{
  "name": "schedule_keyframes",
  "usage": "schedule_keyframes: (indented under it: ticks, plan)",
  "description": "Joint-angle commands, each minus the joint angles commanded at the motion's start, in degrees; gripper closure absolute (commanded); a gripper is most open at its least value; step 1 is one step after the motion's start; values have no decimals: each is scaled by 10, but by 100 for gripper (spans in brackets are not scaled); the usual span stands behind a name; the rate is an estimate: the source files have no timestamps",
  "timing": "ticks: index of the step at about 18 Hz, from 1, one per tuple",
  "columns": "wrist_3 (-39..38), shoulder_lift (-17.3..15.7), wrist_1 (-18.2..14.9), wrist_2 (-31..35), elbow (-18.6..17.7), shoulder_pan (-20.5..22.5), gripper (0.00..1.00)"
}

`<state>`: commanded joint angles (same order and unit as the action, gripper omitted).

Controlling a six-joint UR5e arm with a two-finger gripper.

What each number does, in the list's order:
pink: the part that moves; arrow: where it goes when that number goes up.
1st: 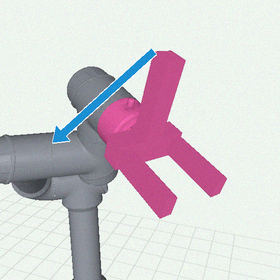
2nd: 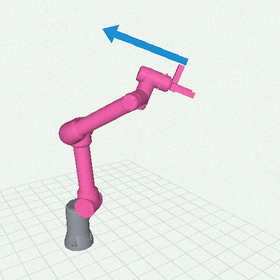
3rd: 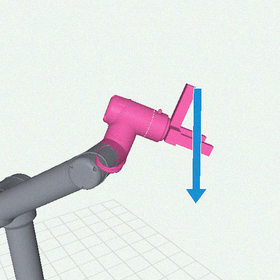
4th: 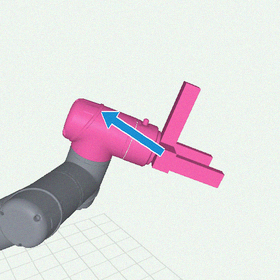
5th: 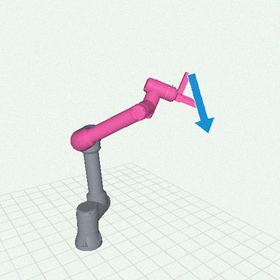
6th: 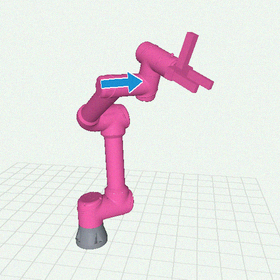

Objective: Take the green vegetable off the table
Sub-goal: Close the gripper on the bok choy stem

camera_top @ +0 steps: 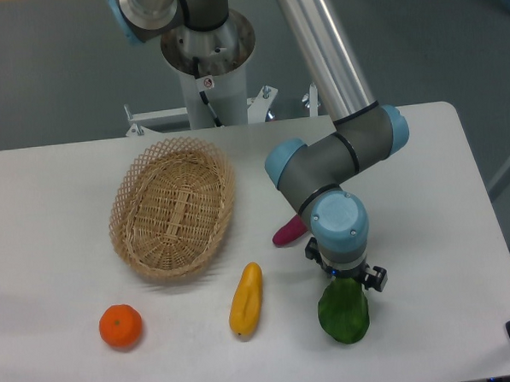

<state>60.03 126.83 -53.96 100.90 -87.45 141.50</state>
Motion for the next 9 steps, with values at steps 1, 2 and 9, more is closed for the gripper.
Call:
schedule_keyframes:
  ticks: [1, 2, 9]
  plan:
    - [0, 0, -1, 3, 1, 0, 90]
    - [0, -1, -2, 4, 1, -1, 93]
    - [2, -22, -10, -6, 8, 0, 98]
